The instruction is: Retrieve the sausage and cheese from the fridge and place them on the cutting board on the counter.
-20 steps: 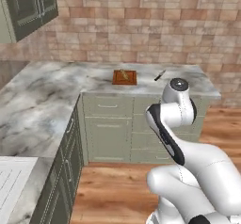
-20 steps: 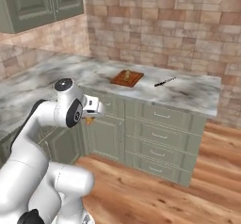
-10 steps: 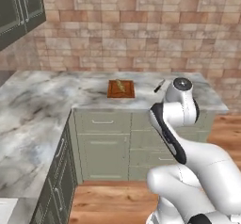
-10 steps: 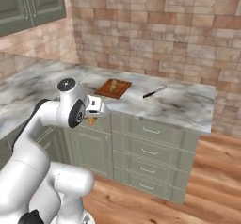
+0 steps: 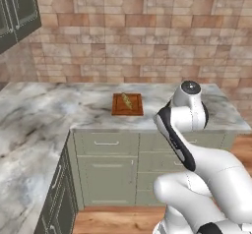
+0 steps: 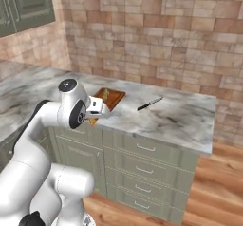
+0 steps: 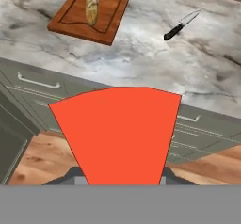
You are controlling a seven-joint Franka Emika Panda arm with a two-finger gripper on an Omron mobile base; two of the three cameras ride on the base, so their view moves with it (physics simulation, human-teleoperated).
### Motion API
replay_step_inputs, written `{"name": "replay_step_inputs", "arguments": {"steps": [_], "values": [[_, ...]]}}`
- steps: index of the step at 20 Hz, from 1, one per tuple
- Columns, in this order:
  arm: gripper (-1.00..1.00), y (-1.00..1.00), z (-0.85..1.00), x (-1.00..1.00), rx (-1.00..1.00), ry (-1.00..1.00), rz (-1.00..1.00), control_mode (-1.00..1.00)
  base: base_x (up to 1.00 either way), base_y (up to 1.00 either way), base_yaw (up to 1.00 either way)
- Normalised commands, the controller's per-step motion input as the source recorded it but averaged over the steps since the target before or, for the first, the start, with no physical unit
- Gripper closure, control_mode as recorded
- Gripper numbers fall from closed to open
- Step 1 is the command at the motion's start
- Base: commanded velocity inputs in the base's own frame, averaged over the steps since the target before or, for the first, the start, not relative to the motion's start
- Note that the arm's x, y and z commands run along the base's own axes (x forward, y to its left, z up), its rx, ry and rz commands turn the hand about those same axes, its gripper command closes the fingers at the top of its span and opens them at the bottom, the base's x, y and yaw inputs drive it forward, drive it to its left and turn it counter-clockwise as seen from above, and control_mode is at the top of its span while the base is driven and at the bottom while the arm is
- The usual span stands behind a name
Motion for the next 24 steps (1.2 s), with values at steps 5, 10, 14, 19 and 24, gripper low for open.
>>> {"name": "replay_step_inputs", "arguments": {"steps": [5, 10, 14, 19, 24], "values": [[1.00, 0.00, 0.00, 0.00, 0.00, 0.00, 0.00, 1.00, 0.44, 0.34, 0.00], [1.00, 0.00, 0.00, 0.00, 0.00, 0.00, 0.00, 1.00, 0.40, 0.58, -0.08], [1.00, 0.00, 0.00, 0.00, 0.00, 0.00, 0.00, 1.00, 0.54, 0.48, -0.27], [1.00, 0.00, 0.00, 0.00, 0.00, 0.00, 0.00, 1.00, 0.64, 0.30, -0.38], [1.00, 0.00, 0.00, 0.00, 0.00, 0.00, 0.00, 1.00, 0.53, 0.36, -0.19]]}}
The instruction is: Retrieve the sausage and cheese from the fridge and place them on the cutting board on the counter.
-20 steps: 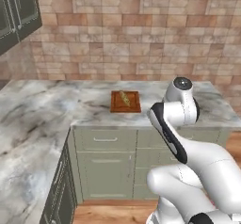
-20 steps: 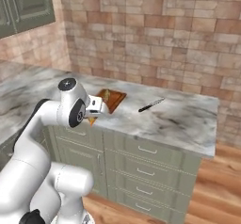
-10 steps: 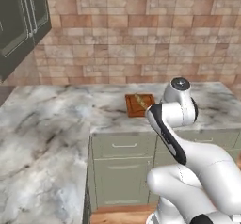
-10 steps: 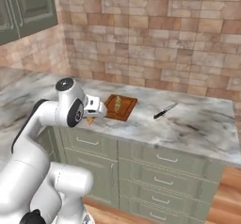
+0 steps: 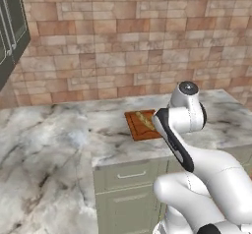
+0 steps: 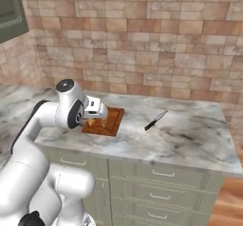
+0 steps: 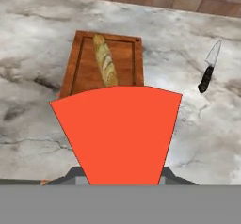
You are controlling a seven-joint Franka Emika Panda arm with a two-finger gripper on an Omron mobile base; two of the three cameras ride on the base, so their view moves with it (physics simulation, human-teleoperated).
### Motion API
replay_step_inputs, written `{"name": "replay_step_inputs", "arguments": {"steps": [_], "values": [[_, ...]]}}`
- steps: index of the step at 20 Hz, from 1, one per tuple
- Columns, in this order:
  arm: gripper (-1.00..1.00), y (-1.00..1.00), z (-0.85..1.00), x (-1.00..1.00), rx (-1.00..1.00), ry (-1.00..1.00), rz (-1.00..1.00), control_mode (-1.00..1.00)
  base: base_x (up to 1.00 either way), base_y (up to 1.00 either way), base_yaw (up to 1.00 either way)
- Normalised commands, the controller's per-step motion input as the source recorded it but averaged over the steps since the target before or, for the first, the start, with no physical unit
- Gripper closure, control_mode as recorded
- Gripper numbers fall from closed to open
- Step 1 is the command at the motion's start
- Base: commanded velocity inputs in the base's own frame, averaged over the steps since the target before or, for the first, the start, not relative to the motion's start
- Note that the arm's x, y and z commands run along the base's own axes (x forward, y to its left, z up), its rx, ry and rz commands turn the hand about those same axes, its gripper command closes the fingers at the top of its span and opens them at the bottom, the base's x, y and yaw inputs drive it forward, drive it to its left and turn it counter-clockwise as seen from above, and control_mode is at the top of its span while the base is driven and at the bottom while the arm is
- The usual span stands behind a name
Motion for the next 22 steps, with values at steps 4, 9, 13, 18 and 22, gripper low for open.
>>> {"name": "replay_step_inputs", "arguments": {"steps": [4, 9, 13, 18, 22], "values": [[1.00, 0.00, 0.00, 0.00, 0.00, 0.00, 0.00, 1.00, 0.41, 0.41, -0.03], [1.00, 0.00, 0.00, 0.00, 0.00, 0.00, 0.00, 1.00, 0.44, 0.40, 0.01], [1.00, 0.00, 0.00, 0.00, 0.00, 0.00, 0.00, 1.00, 0.45, 0.19, 0.08], [1.00, 0.00, 0.00, 0.00, 0.00, 0.00, 0.00, 1.00, 0.37, 0.09, 0.11], [1.00, 0.00, 0.00, 0.00, 0.00, 0.00, 0.00, 1.00, 0.00, 0.00, 0.01]]}}
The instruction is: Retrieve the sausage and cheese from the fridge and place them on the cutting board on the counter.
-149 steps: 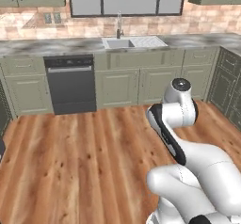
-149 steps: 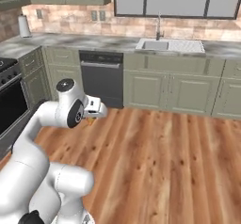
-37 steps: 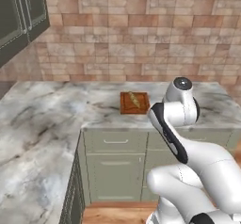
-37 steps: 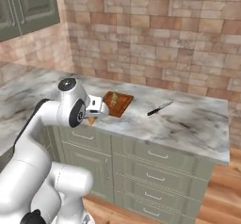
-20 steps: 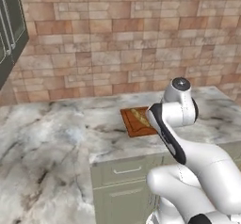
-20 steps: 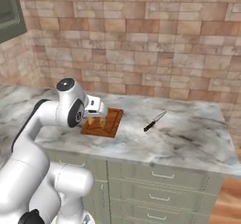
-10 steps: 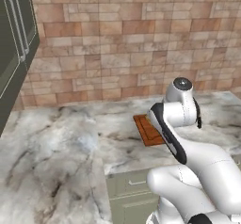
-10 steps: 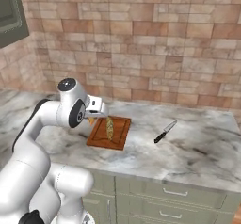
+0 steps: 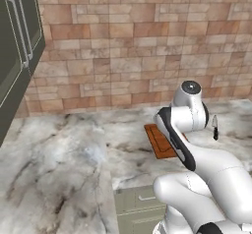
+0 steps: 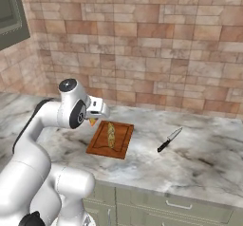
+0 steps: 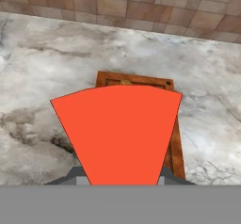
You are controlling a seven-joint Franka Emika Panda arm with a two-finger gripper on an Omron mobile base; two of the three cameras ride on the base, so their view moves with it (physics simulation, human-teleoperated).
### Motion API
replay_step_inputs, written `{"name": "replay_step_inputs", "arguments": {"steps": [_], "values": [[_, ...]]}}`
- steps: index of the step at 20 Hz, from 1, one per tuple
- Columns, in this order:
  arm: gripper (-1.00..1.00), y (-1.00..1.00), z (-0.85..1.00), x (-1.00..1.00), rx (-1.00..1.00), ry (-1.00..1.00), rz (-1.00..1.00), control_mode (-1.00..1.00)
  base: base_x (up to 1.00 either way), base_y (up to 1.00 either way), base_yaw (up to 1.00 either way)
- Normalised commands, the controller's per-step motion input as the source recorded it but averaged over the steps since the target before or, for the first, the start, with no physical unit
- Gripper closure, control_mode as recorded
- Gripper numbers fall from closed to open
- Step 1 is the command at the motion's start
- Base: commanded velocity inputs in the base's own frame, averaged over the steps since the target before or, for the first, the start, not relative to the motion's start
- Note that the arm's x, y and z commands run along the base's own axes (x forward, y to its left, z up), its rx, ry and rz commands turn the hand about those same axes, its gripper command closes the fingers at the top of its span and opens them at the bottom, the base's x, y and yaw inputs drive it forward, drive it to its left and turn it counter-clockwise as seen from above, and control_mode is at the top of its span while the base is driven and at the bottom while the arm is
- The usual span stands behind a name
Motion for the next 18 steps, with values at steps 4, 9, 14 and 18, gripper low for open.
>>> {"name": "replay_step_inputs", "arguments": {"steps": [4, 9, 14, 18], "values": [[1.00, 0.00, 0.00, 0.00, 0.00, 0.00, 0.00, 1.00, 0.00, 0.00, 0.00], [1.00, 0.00, 0.00, 0.00, 0.00, 0.00, 0.00, 1.00, 0.00, 0.00, 0.00], [1.00, 0.00, 0.00, 0.00, 0.00, 0.00, 0.00, 1.00, 0.00, 0.00, 0.00], [1.00, 0.00, 0.00, 0.00, 0.00, 0.00, 0.00, 1.00, 0.00, 0.00, 0.00]]}}
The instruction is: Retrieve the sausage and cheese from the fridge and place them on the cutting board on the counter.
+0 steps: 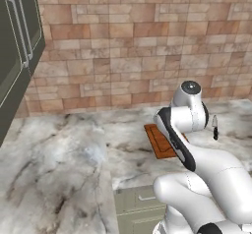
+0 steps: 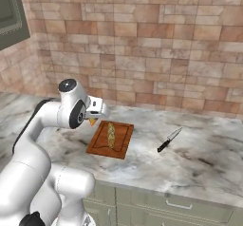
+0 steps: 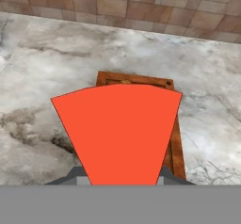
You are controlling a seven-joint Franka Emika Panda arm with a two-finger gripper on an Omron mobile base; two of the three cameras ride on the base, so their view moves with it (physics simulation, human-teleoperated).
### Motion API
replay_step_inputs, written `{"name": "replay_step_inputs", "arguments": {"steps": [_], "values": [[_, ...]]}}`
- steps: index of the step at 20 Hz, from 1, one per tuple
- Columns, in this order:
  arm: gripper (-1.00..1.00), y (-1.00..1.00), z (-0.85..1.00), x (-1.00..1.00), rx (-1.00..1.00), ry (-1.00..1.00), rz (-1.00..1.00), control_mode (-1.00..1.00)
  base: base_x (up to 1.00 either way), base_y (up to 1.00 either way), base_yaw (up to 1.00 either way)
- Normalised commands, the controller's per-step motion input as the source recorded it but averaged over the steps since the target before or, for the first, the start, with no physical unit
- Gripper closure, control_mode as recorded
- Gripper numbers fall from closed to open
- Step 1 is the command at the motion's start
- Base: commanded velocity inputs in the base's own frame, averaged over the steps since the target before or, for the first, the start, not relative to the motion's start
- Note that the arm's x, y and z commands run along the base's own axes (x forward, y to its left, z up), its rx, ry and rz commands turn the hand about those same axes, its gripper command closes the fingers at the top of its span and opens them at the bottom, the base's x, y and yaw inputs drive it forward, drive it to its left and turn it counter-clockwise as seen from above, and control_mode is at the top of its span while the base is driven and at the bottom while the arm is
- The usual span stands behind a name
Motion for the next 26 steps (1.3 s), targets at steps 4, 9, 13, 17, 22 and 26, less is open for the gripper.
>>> {"name": "replay_step_inputs", "arguments": {"steps": [4, 9, 13, 17, 22, 26], "values": [[1.00, 0.00, 0.00, 0.00, 0.00, 0.00, 0.00, -1.00, 0.00, 0.00, 0.00], [1.00, 0.02, -0.02, -0.01, 0.00, 0.00, 0.00, -1.00, 0.00, 0.00, 0.00], [1.00, 0.00, 0.00, 0.00, 0.00, 0.00, 0.00, -1.00, 0.00, 0.00, 0.00], [1.00, -0.03, -0.12, -0.02, -0.04, 0.03, 0.00, -1.00, 0.00, 0.00, 0.00], [1.00, -0.12, -0.35, 0.12, -0.01, 0.24, 0.01, -1.00, 0.00, 0.00, 0.00], [1.00, -0.04, -0.26, 0.20, 0.00, 0.15, 0.16, -1.00, 0.00, 0.00, 0.00]]}}
